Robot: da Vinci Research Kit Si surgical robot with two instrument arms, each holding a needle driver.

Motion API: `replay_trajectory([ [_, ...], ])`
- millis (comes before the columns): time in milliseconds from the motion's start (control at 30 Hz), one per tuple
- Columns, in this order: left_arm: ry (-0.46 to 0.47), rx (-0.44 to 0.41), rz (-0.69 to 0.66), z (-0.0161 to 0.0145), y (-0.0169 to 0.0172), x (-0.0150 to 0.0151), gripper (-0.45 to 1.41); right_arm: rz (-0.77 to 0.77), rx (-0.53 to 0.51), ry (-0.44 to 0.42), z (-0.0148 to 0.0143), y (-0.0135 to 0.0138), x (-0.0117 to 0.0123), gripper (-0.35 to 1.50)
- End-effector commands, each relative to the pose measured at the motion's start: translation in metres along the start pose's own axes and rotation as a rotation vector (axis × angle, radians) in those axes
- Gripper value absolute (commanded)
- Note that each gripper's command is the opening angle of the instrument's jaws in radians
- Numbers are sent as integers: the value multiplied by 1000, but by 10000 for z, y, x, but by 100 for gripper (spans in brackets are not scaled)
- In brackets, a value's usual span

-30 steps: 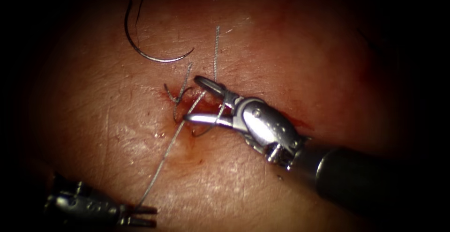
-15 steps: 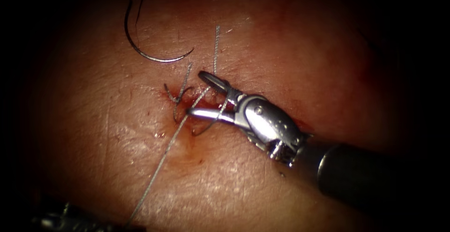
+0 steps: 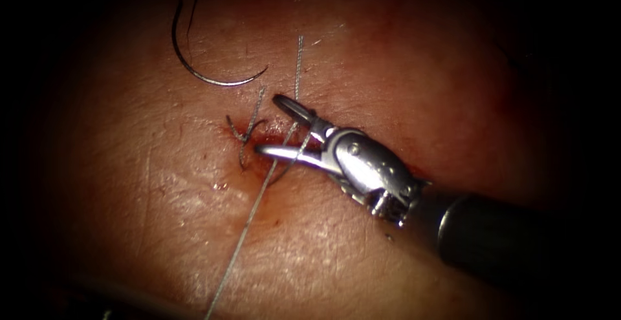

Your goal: Wound Closure

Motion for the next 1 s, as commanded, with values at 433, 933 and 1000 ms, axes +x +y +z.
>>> replay_trajectory([
  [433, -37, 23, 161, -94, 7, 89, -45, -16, 125, -125, 21, -36, -25, 61],
  [933, -16, 119, 137, -167, -151, 168, -45, 14, 346, -120, 38, -87, -20, 59],
  [1000, -17, 125, 129, -162, -167, 170, -45, 16, 362, -119, 39, -88, -20, 59],
])
